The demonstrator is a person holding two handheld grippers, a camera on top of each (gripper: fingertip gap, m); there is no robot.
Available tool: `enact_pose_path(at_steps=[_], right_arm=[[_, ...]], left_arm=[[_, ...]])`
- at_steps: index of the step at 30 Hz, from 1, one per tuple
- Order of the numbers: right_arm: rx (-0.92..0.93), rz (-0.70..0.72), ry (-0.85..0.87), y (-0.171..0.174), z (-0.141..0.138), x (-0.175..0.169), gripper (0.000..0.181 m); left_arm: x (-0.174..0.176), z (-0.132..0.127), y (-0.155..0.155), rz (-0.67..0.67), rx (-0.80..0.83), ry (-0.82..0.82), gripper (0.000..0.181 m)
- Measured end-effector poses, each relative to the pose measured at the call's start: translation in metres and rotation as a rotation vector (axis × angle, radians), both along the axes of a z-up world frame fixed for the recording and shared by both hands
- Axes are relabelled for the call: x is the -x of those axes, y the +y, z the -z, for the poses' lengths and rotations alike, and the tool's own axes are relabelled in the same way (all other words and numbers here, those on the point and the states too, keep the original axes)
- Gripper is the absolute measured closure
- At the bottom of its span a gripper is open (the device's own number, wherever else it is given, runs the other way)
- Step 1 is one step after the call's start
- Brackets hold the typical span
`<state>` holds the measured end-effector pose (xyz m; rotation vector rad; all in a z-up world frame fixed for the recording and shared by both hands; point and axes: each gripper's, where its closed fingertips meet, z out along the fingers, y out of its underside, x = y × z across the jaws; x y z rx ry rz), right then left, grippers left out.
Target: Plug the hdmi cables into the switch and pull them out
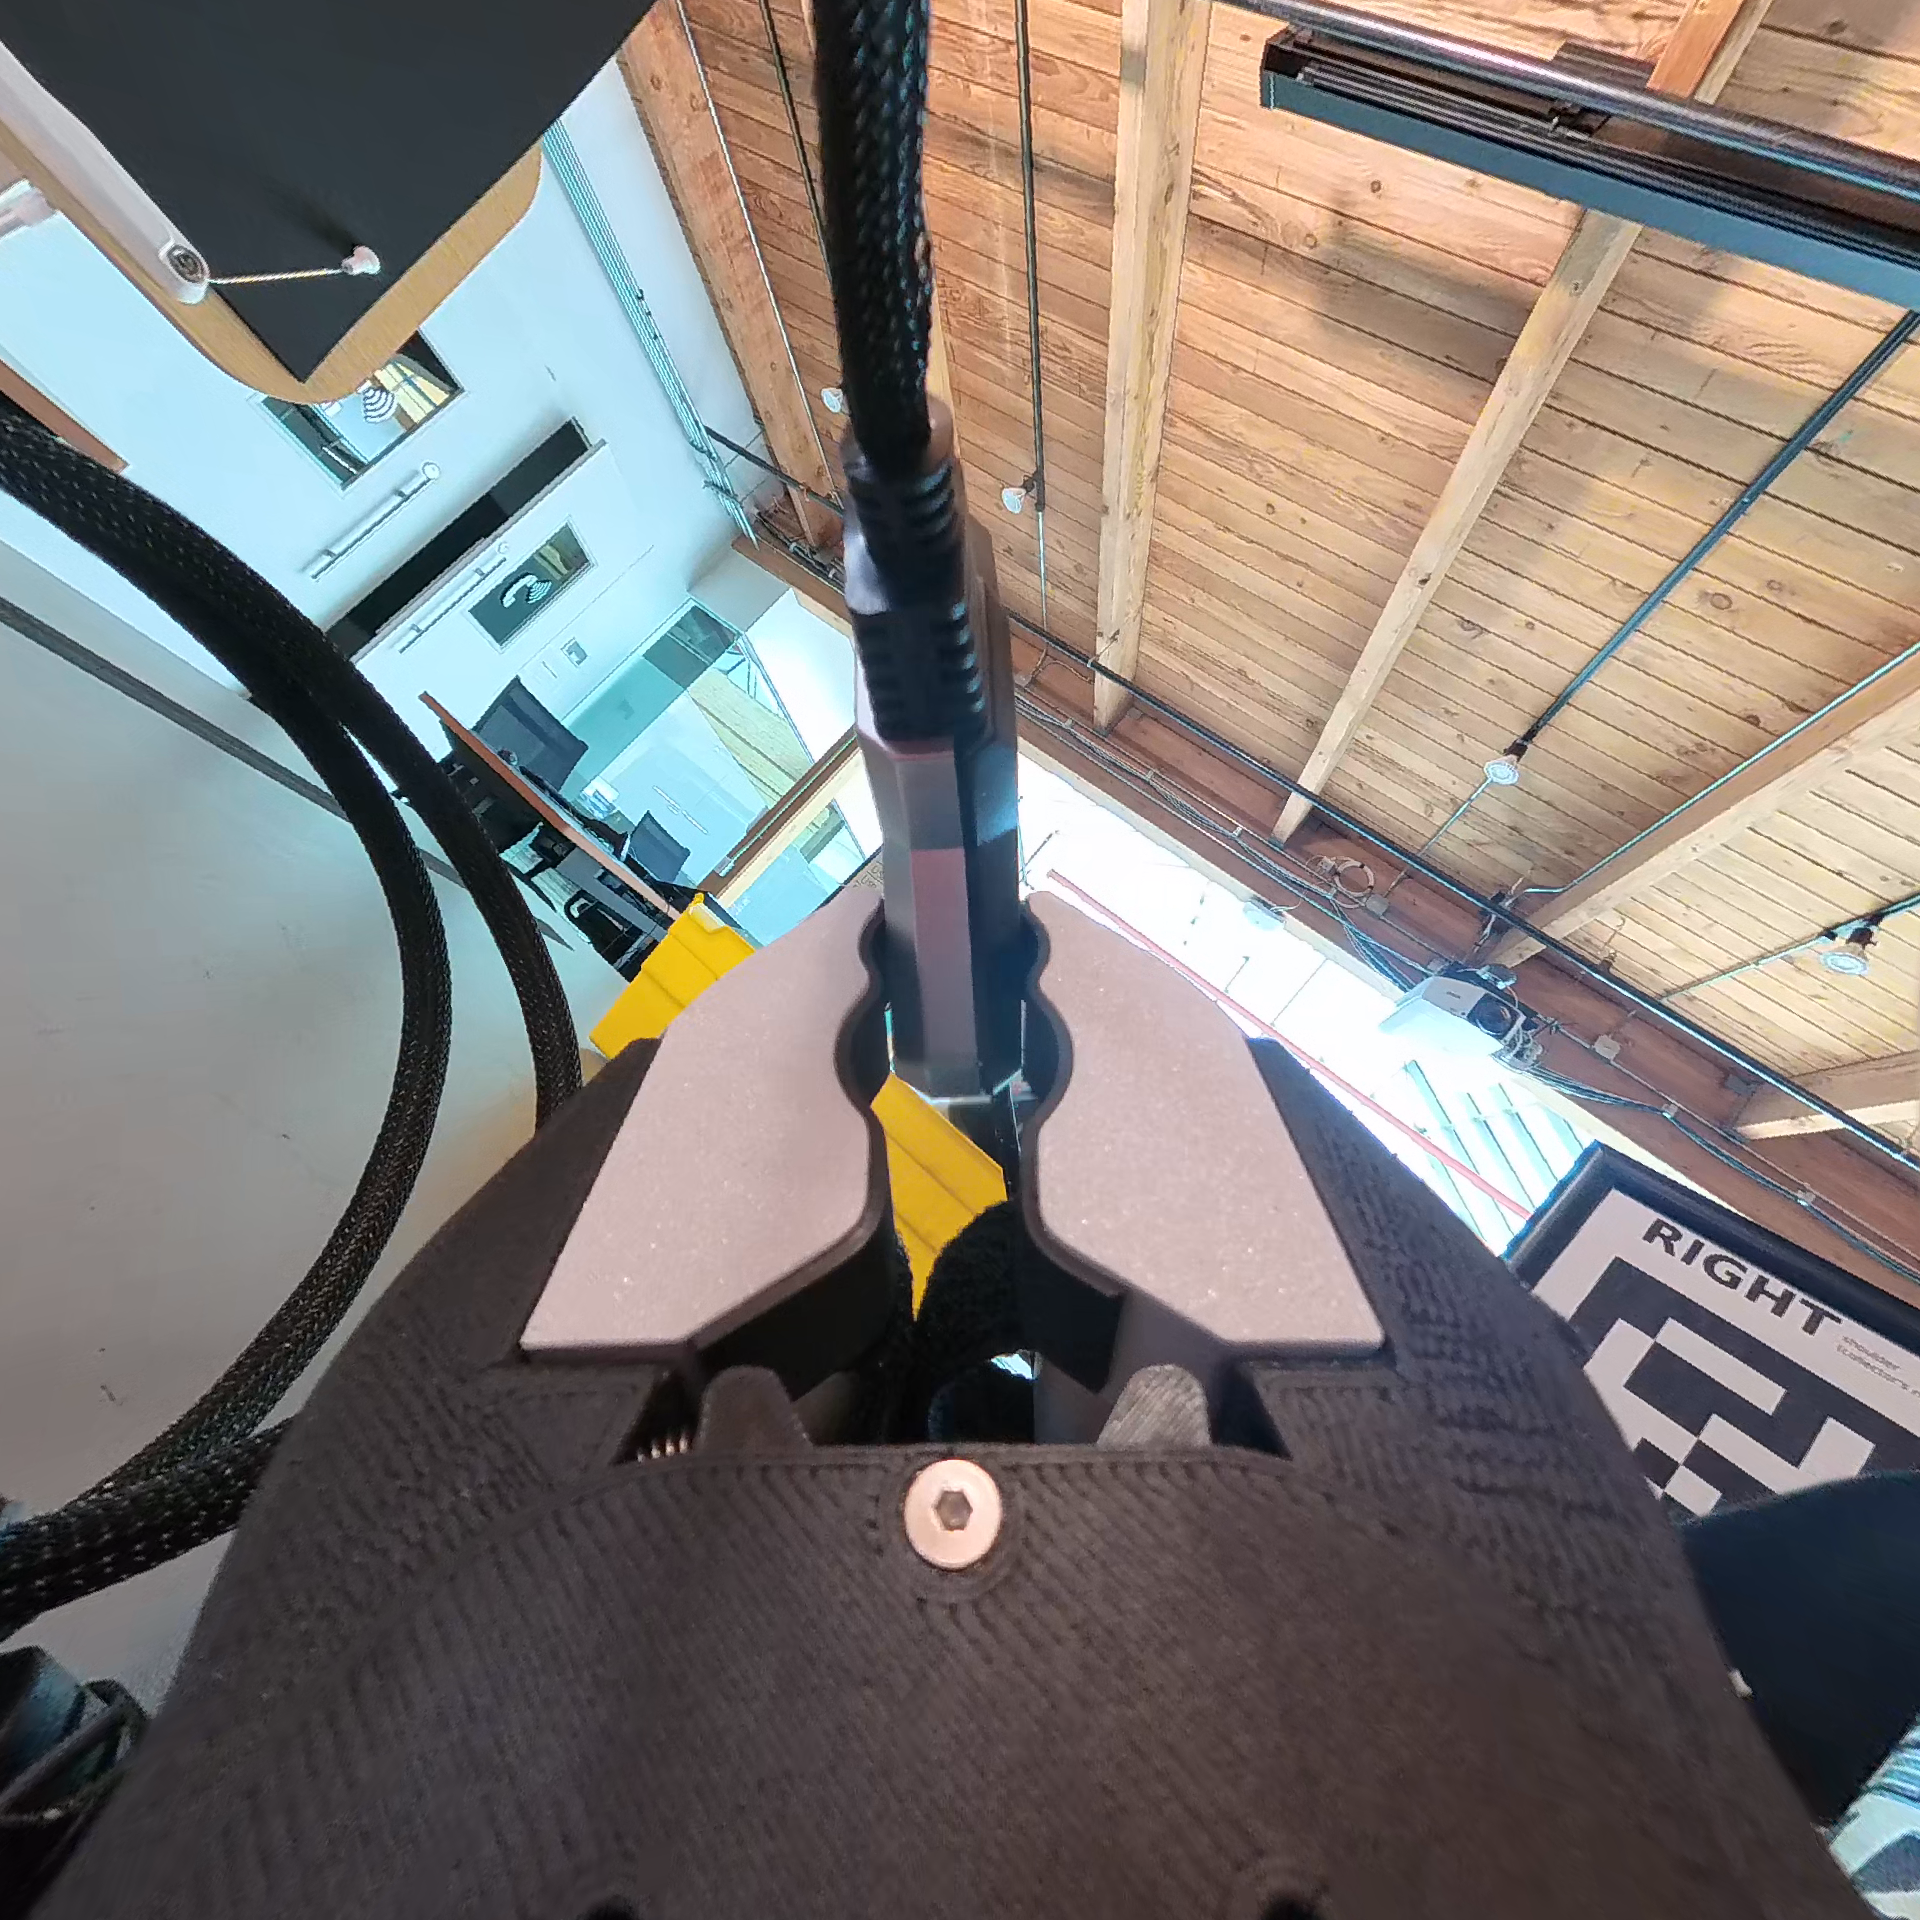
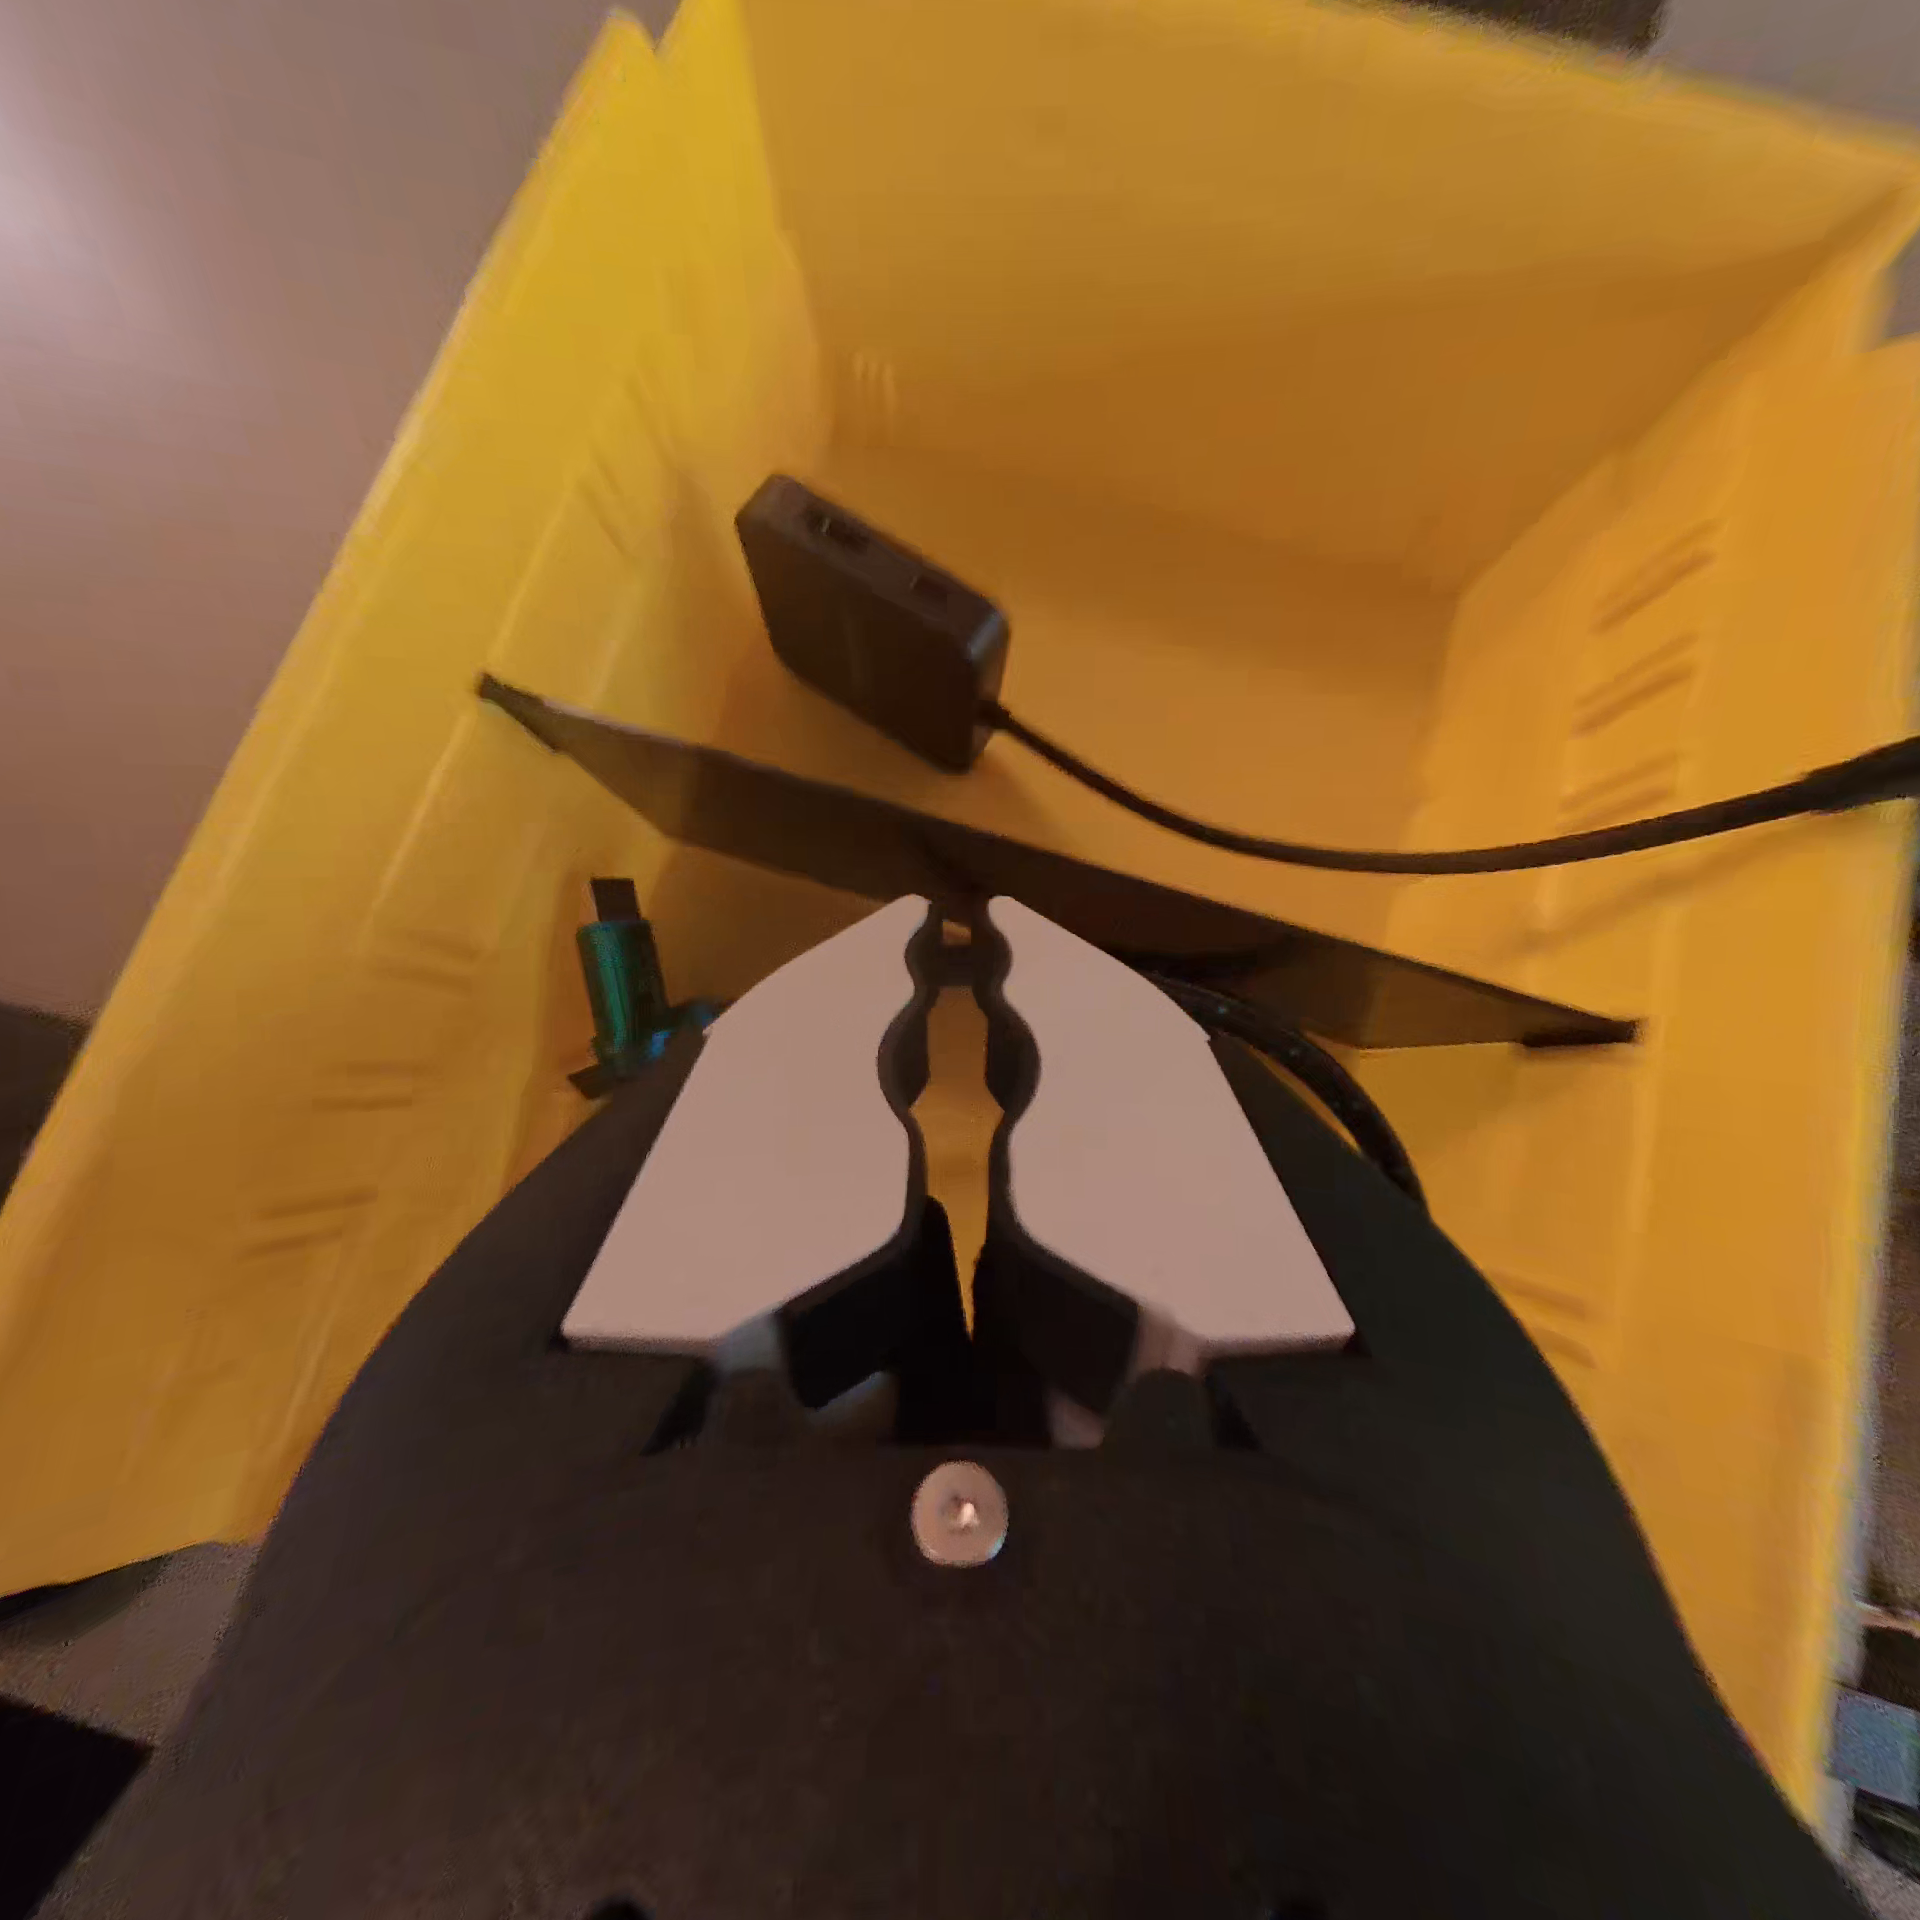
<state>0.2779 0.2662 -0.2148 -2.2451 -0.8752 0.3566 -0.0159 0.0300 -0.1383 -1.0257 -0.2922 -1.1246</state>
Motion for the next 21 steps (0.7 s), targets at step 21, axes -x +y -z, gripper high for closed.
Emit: enact_pose_path(at_steps=[21], right_arm=[[-0.646,-0.344,1.452,-0.203,-0.243,0.089,0.141]], left_arm=[[-0.001,-0.014,-0.010,0.001,-0.121,0.005,0.161]])
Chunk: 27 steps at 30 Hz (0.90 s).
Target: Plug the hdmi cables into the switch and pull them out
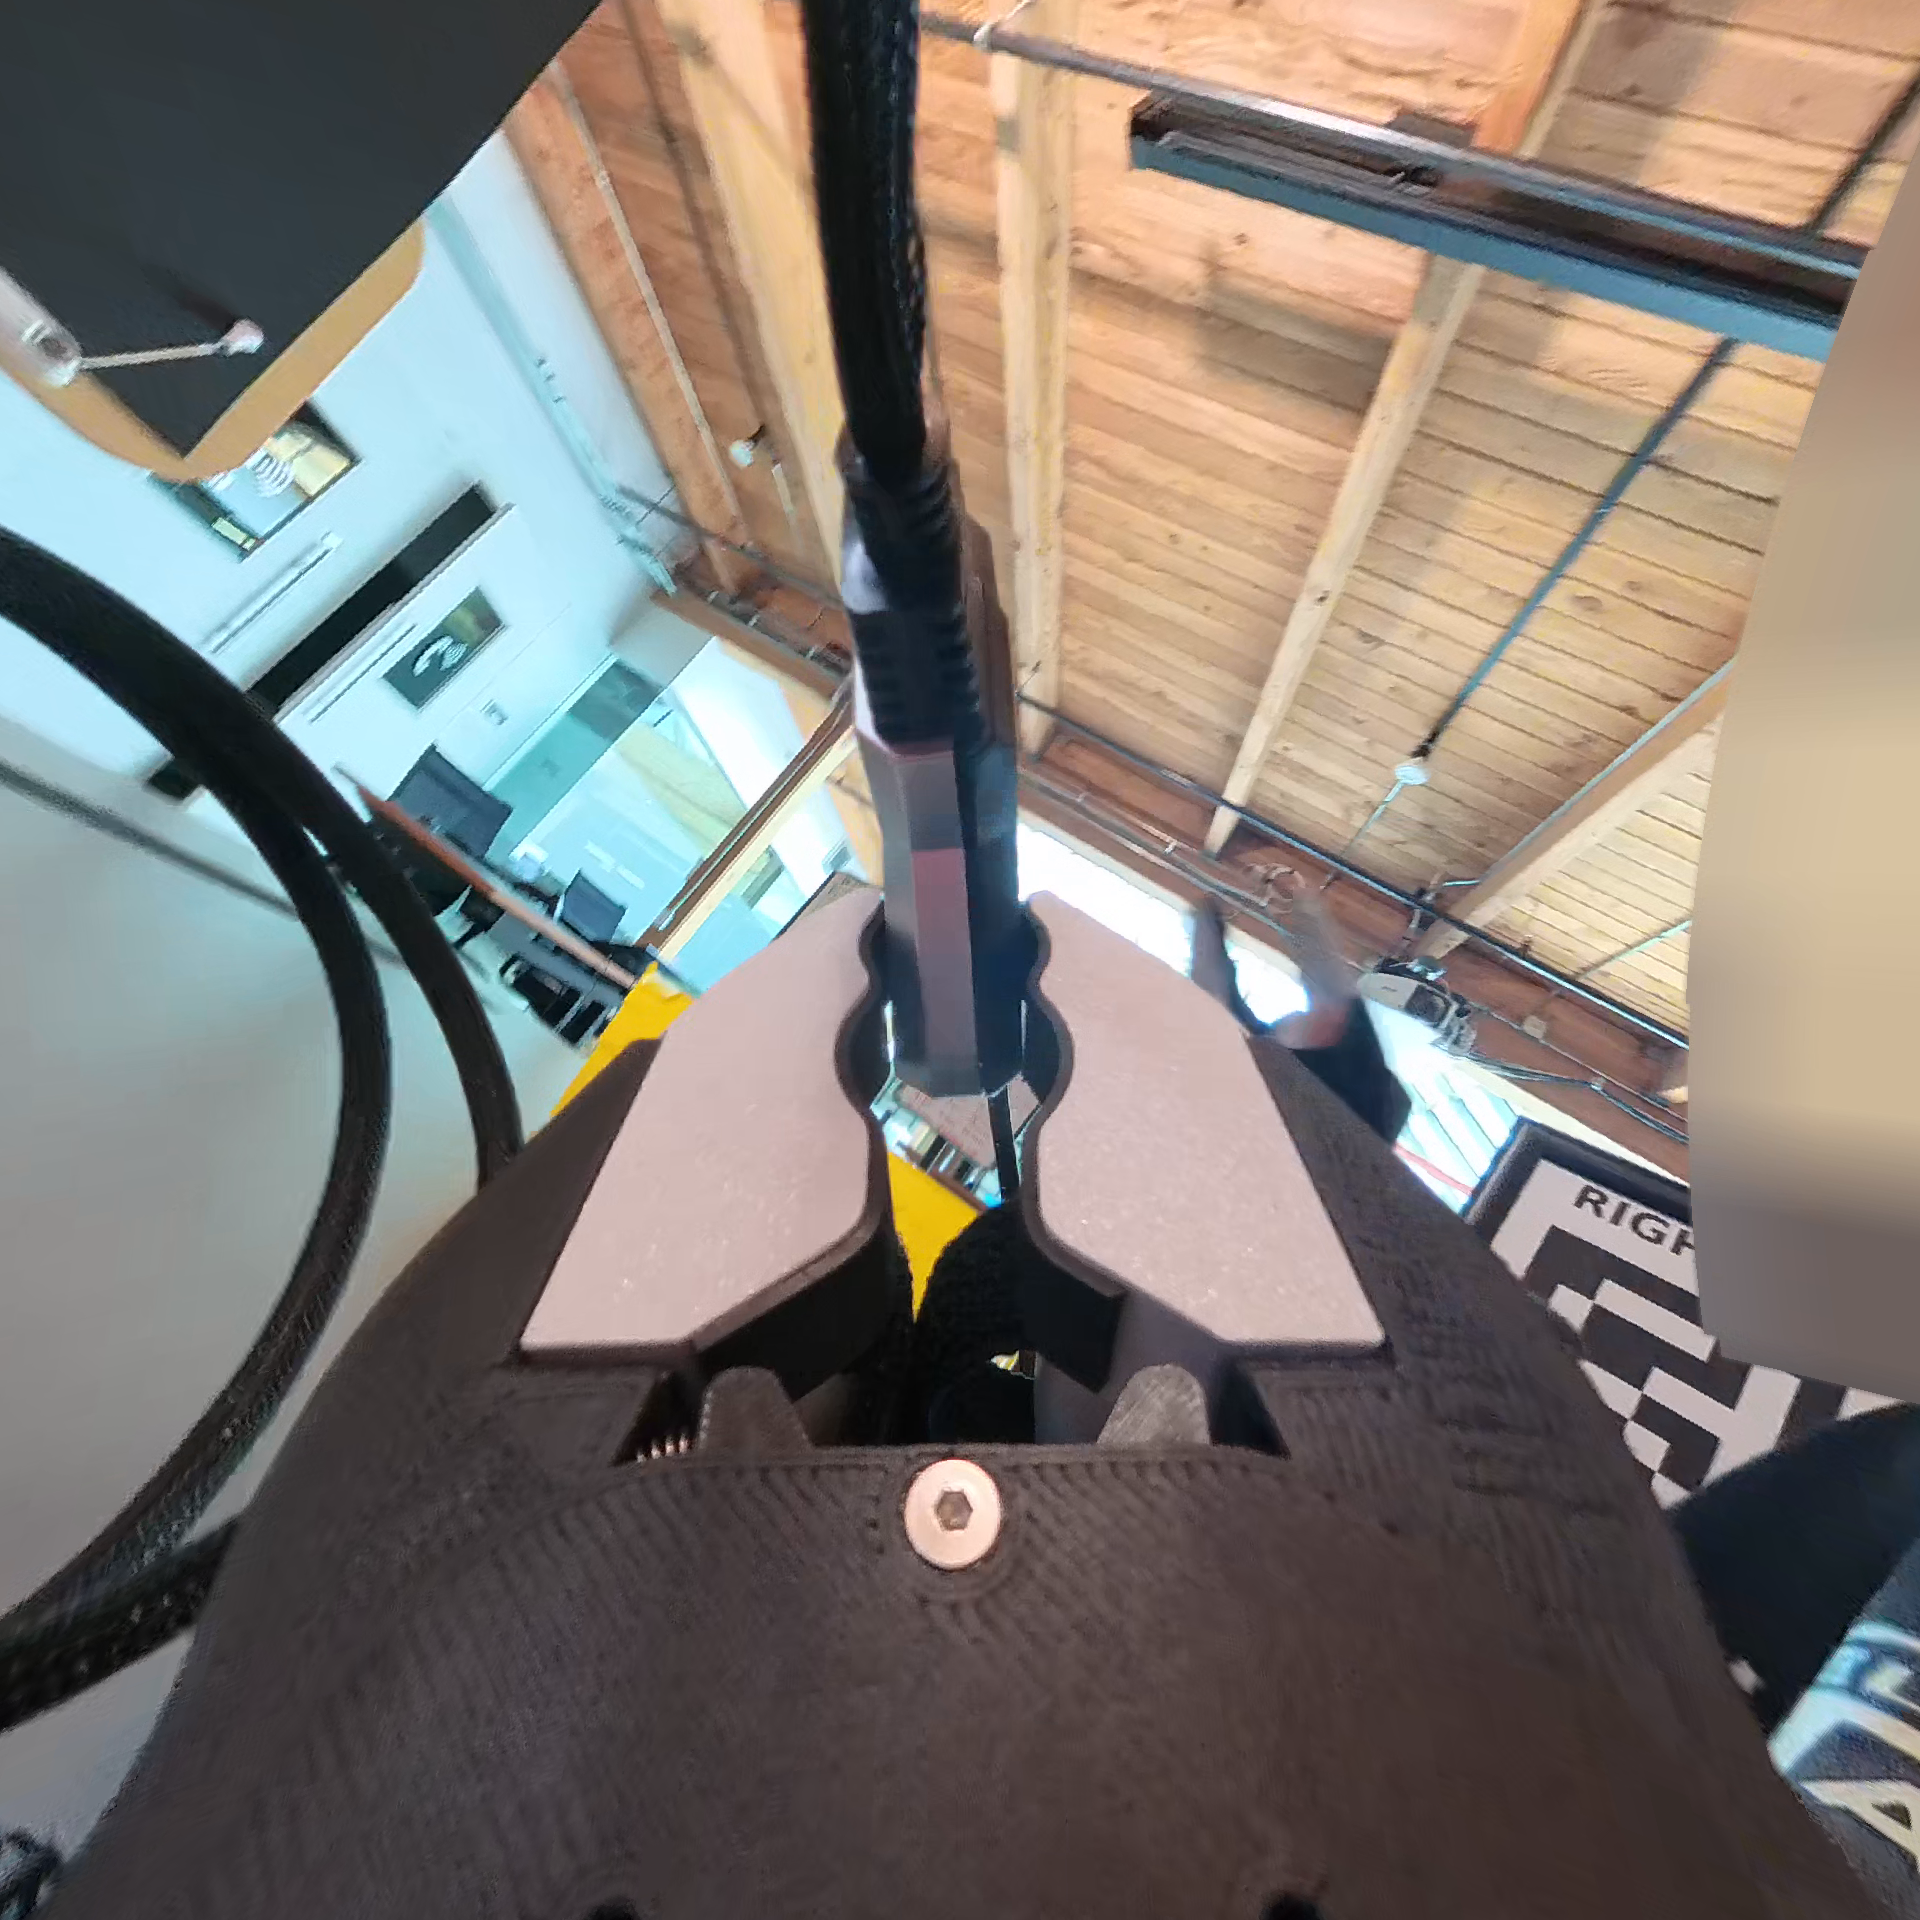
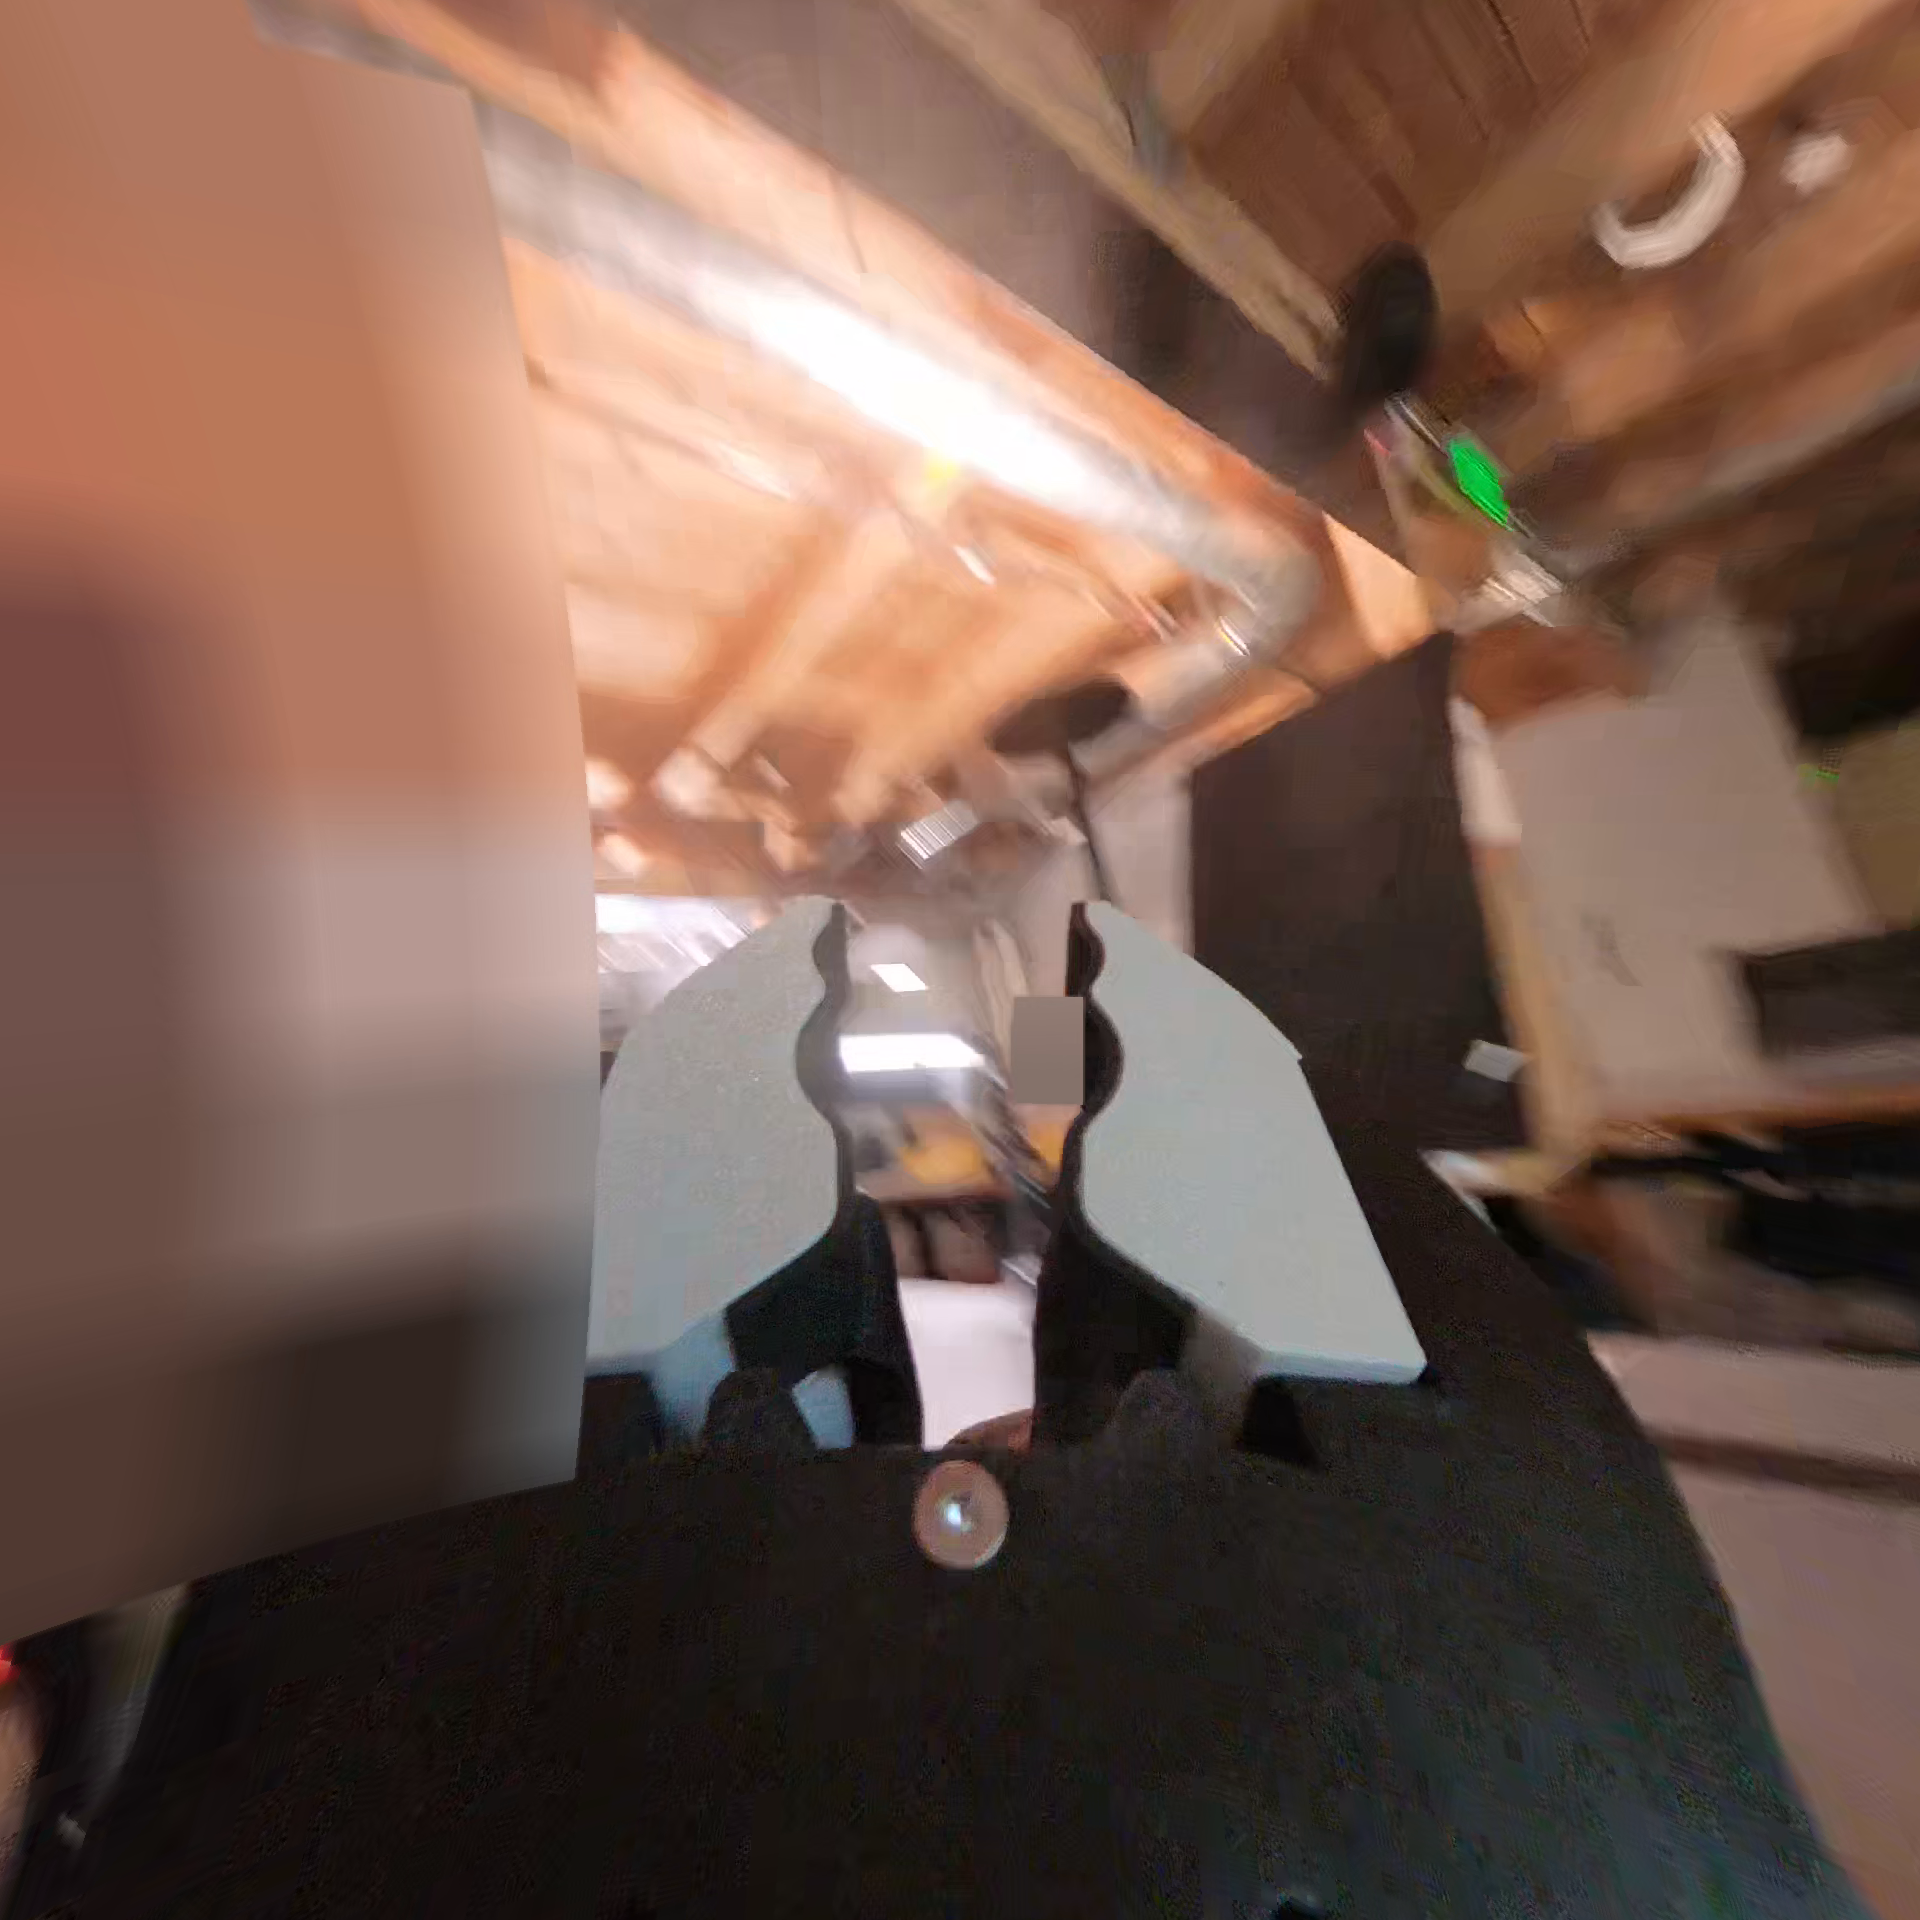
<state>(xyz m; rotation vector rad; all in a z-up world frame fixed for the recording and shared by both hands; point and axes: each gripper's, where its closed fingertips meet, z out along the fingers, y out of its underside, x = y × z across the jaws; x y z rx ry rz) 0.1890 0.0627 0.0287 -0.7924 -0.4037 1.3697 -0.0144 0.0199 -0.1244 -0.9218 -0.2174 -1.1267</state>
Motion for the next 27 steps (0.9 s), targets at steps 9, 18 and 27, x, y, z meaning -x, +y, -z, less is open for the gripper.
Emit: enact_pose_path(at_steps=[9,18,27], right_arm=[[0.613,-0.545,0.137,-0.052,0.142,0.167,0.135],[0.527,-0.668,0.052,-0.044,0.133,0.199,0.162],[0.446,-0.622,-0.001,-0.045,0.145,0.199,0.168]], left_arm=[[0.003,-0.020,-0.017,0.017,-0.056,-0.070,0.161],[0.005,-0.008,-0.010,-0.018,-0.010,-0.011,0.161],[0.006,-0.003,-0.008,-0.022,0.012,-0.001,0.158]])
